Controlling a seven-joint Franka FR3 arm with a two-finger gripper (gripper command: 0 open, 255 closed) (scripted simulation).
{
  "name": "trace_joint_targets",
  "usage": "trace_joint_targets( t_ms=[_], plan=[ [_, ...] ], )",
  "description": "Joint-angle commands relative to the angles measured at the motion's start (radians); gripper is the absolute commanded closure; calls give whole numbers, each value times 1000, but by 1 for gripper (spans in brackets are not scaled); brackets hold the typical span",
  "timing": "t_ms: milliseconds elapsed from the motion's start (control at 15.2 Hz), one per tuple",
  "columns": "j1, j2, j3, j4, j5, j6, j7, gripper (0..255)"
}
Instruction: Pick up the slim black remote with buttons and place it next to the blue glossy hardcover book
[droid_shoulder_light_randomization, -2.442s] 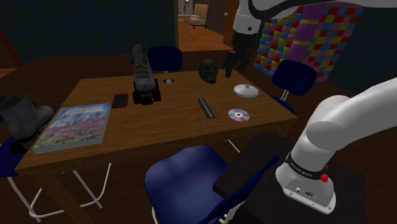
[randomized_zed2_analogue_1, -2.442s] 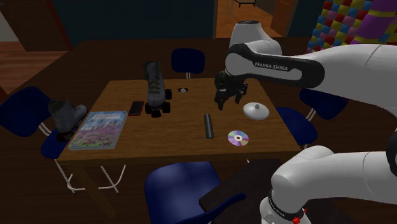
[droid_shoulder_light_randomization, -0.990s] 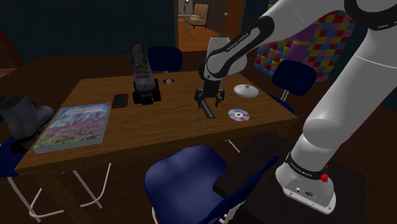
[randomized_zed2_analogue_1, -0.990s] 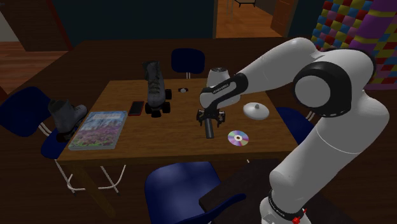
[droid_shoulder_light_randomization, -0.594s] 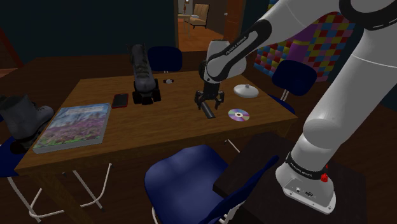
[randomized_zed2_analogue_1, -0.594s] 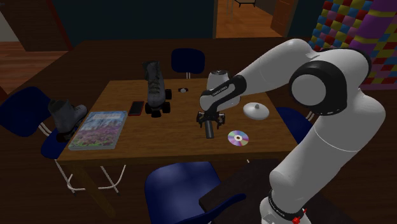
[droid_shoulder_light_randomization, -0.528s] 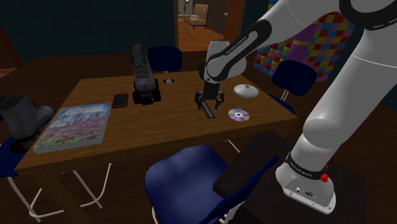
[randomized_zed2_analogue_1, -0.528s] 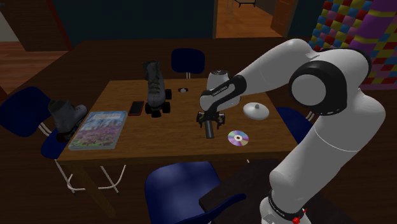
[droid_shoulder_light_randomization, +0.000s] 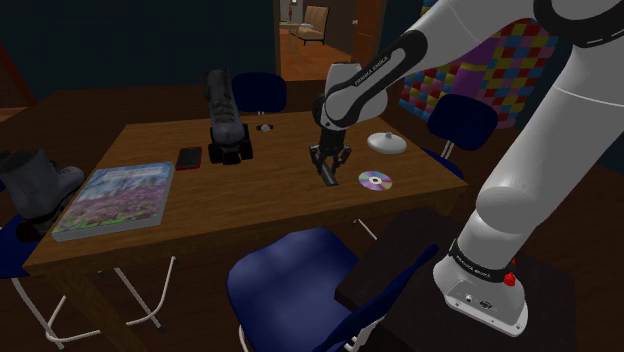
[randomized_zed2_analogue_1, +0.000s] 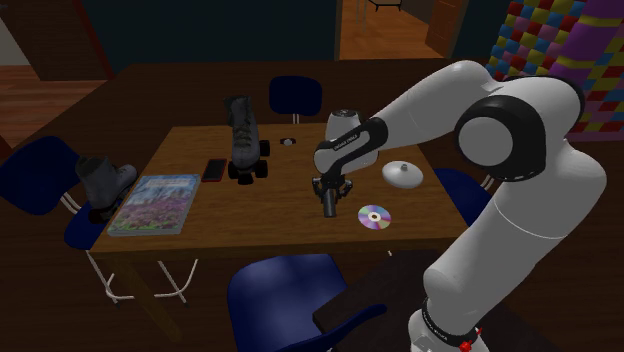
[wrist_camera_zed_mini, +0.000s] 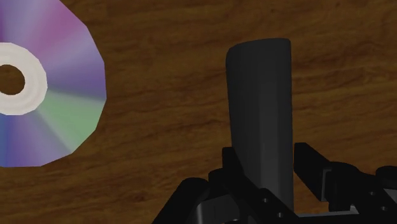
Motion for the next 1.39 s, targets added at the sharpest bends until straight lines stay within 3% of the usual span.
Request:
trace_joint_targets(
  t_ms=[0, 198, 1320],
  plan=[
    [2, 2, 2, 0, 1, 0, 0, 255],
    [2, 3, 2, -2, 1, 3, -1, 255],
    [0, -146, -7, 96, 4, -243, 7, 255]
  ],
)
